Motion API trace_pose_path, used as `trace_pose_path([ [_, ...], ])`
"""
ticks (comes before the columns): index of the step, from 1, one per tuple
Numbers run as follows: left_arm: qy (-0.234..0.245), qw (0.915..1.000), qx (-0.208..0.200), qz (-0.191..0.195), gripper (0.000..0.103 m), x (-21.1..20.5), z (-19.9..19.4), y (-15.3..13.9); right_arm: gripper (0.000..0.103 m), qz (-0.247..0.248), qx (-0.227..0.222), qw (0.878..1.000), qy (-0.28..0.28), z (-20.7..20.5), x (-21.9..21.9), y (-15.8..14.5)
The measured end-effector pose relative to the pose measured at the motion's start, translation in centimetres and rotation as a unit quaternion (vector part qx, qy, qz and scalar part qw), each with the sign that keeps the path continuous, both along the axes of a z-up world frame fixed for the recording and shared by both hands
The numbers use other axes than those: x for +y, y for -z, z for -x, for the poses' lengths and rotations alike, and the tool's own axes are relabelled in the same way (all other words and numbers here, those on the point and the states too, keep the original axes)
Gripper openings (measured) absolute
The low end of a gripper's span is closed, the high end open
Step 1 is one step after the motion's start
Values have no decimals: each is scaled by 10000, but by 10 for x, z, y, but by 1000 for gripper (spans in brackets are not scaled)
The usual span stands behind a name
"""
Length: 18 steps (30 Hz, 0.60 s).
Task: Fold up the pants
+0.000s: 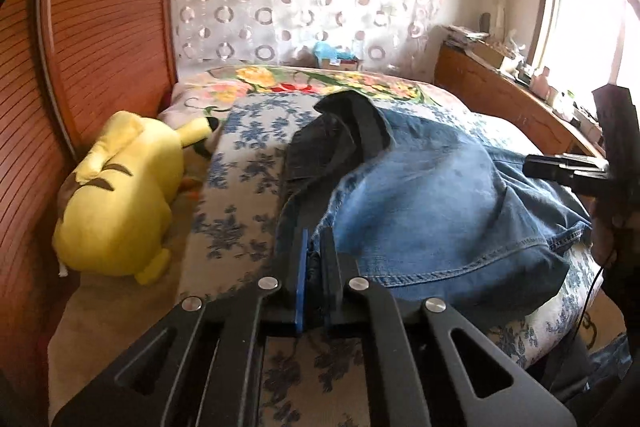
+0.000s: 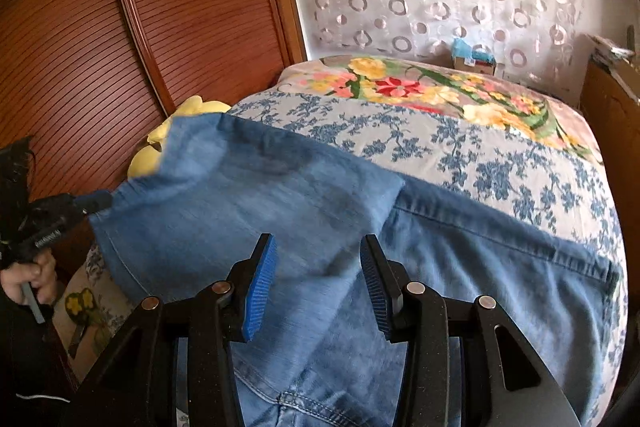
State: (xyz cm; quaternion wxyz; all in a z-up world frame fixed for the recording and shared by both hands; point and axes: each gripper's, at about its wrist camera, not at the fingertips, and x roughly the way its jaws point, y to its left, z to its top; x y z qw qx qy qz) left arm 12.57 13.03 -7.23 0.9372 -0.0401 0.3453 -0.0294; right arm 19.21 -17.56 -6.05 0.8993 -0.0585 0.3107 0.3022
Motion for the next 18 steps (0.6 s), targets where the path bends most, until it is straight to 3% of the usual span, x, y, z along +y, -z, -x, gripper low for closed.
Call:
trace_pose_path([
  [8, -118, 9998, 160, 35, 8, 3, -4, 6, 45, 96, 27, 9999, -47, 1, -1, 9],
  [10, -98, 9998, 153, 65, 20, 2, -7, 5, 45, 86, 32, 10000, -13, 4, -4, 10],
  [12, -51, 9999, 115, 50, 39, -2, -10, 3, 45, 19, 80, 10000, 16, 7, -8, 11],
  [16, 82, 9999, 37, 114, 49, -12, -15, -1, 45, -45, 75, 9999, 130, 13, -20, 11],
  [18, 185, 9998, 12, 108, 59, -19, -19, -4, 45, -49, 75, 9998, 192, 18, -24, 11],
])
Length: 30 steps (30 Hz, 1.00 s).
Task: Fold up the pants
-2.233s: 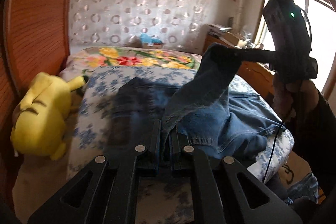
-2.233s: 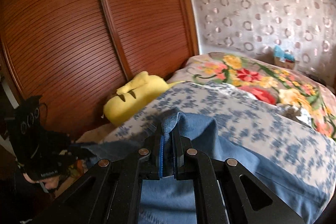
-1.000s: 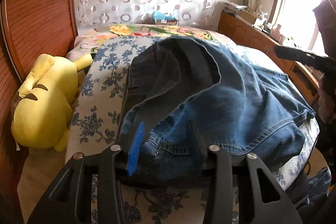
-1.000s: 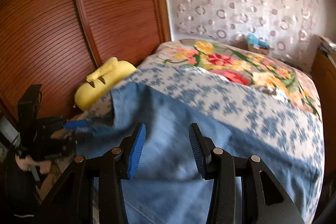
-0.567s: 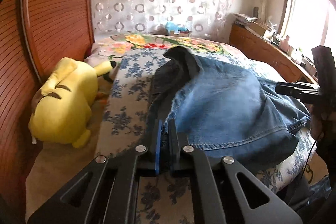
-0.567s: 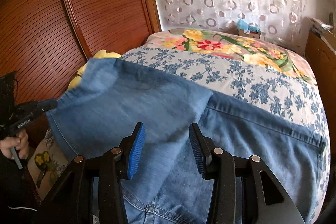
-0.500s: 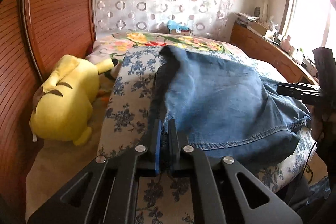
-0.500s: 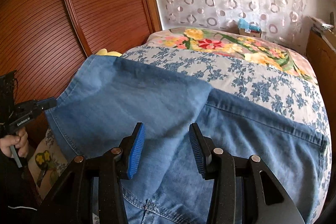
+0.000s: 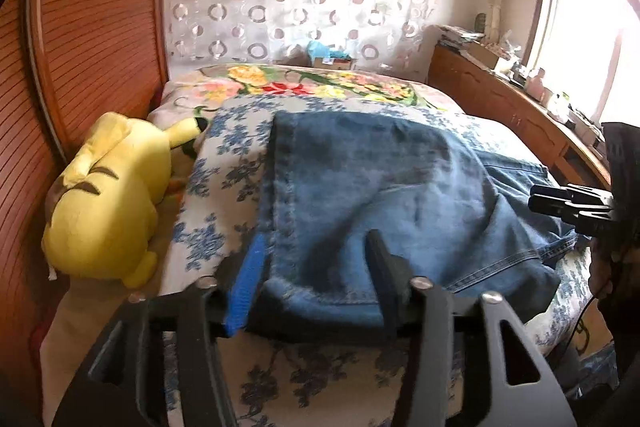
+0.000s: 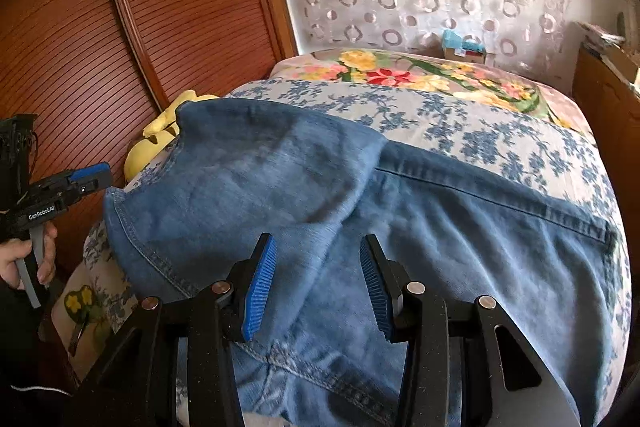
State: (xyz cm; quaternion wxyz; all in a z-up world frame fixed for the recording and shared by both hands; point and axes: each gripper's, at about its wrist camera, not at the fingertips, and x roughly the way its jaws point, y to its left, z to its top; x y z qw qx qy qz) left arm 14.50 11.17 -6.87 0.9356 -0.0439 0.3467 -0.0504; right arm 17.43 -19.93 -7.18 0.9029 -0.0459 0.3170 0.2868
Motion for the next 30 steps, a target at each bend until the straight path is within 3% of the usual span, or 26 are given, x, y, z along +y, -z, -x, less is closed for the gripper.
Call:
trace_pose_path([
  [3, 184, 9998, -55, 6, 78, -16, -4, -1, 45, -61, 36, 10000, 58, 10, -9, -1],
  [16, 571, 9983, 126, -79, 78, -64, -9, 17, 45, -268, 242, 9990, -280, 55, -14, 12],
  [21, 563, 9979, 269, -163, 78, -69, -8, 27, 24, -126, 366, 9978, -535, 54, 0, 18],
  [23, 550, 9979, 300, -181, 78, -71, -7, 31, 8, -73, 401, 9974, -592, 54, 3, 21],
  [26, 536, 9979, 324, -186, 78, -72, -7, 35, 0, -89, 446, 9965, -707, 58, 3, 23],
  [30, 542, 9979, 307, -186, 78, -72, -6, 35, 0, -122, 430, 9954, -844, 70, -3, 21],
])
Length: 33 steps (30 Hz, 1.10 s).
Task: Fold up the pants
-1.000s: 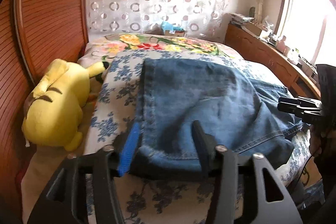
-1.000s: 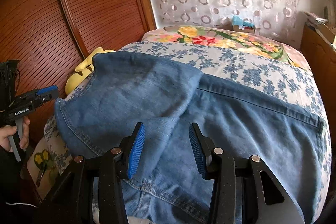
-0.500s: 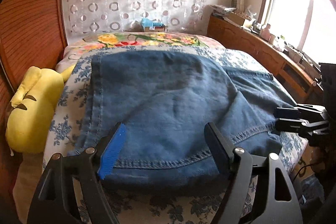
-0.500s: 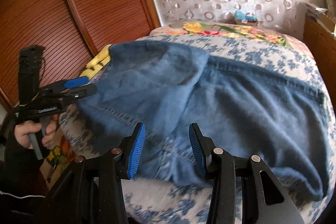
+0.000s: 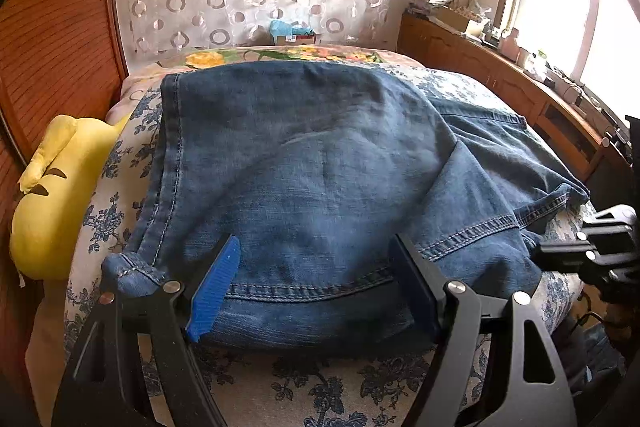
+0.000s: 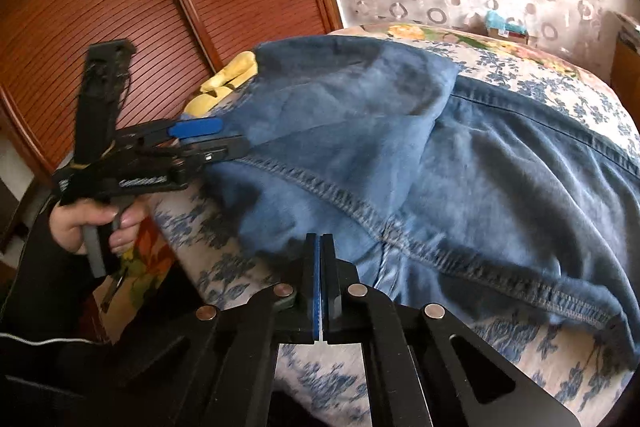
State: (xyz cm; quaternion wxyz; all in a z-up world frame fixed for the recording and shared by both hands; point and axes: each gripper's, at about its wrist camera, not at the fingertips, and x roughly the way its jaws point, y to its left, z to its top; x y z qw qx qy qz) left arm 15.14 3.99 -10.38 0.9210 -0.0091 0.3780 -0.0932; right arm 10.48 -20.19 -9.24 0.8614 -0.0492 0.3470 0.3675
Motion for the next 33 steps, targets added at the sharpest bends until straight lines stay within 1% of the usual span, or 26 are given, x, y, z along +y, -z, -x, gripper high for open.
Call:
trace_pose_path([
  [3, 16, 10000, -16, 10, 78, -2, 2, 1, 0, -54, -22, 10000, 2, 7, -5, -1],
  [5, 39, 10000, -22, 29, 78, -5, 3, 0, 0, -121, -45, 9998, 131, 5, -13, -1],
  [10, 151, 9998, -96, 122, 78, -13, 8, -7, 0, -67, -179, 9991, 377, -4, -19, -3],
  [14, 288, 9993, -118, 195, 78, -25, 9, -10, 0, -23, -265, 9985, 473, -11, -18, -7],
  [18, 408, 9990, -70, 181, 78, -36, 7, -7, 0, -16, -282, 9979, 577, -18, -13, -7],
  [20, 450, 9988, -10, 174, 78, -40, 6, -4, 7, 39, -293, 9975, 644, -27, -11, -6],
  [21, 463, 9988, 15, 167, 78, -43, 7, -2, 9, 79, -313, 9971, 688, -32, -9, -6],
  [22, 485, 9987, 34, 172, 78, -45, 7, -1, 15, 97, -327, 9968, 718, -38, -9, -6],
  [23, 512, 9985, 45, 182, 78, -47, 7, 0, 24, 119, -328, 9966, 746, -45, -8, -7],
  [25, 554, 9983, 46, 194, 78, -51, 7, 1, 31, 130, -308, 9963, 794, -64, -6, -8],
  [28, 553, 9983, 65, 155, 78, -53, 3, 3, 32, 45, -249, 9968, 752, -95, -1, -10],
  [31, 504, 9985, 106, 177, 78, -51, -2, 5, 32, 77, -166, 9970, 757, -128, 6, -9],
  [33, 503, 9985, 128, 191, 78, -50, -4, 7, 32, 94, -31, 9968, 790, -150, 13, -5],
])
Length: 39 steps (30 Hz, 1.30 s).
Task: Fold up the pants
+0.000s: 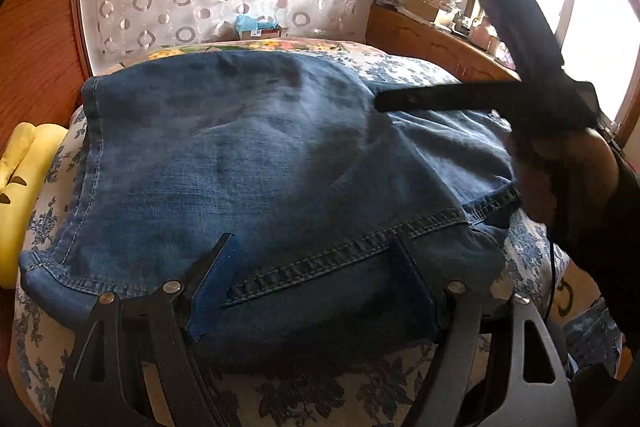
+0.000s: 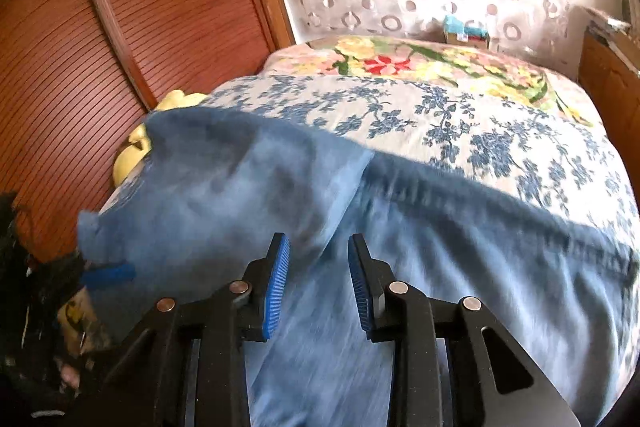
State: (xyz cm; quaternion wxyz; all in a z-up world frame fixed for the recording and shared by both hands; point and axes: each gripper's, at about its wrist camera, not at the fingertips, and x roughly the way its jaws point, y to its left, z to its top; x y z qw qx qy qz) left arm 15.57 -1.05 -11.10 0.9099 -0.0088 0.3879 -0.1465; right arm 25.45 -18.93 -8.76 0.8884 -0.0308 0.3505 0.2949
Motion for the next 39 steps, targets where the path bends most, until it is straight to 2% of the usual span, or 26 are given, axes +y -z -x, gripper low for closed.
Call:
trace_pose_path([
  [4, 19, 10000, 29, -23, 78, -2, -3, 3, 31, -73, 390, 9992, 15, -33, 9, 7],
  [5, 23, 10000, 28, -22, 78, -2, -3, 3, 20, -124, 423, 9990, 0, -38, 11, 7],
  [7, 31, 10000, 23, -23, 78, -3, -5, 4, 7, -137, 421, 9990, -113, -45, 17, 3],
  [10, 49, 10000, 24, -33, 78, -4, -6, 6, 4, -113, 227, 9993, -266, -51, 26, -5],
  [16, 84, 10000, 6, 12, 78, -2, -6, 6, 4, -185, -359, 9980, -479, -46, 39, -29],
  [20, 102, 9999, -10, 1, 78, 0, -4, 7, 4, 9, -657, 9970, -404, -50, 55, -27],
  [24, 100, 9999, 15, 39, 78, 1, -3, 8, 4, -5, -971, 9949, -265, -45, 60, -27],
  [27, 76, 9999, 22, 96, 78, 3, -1, 5, 4, 83, -578, 9982, -122, -51, 52, -19],
  [33, 7, 9998, -74, 158, 78, 8, 0, -5, 7, 200, -446, 9988, 50, -23, 10, -1],
  [36, -9, 9998, -119, 161, 78, 10, -4, -9, 14, 292, -394, 9985, 241, -2, -15, 9],
  [39, 5, 9997, -169, 151, 78, 7, -6, -14, 26, 309, -365, 9974, 538, 21, -48, 17],
])
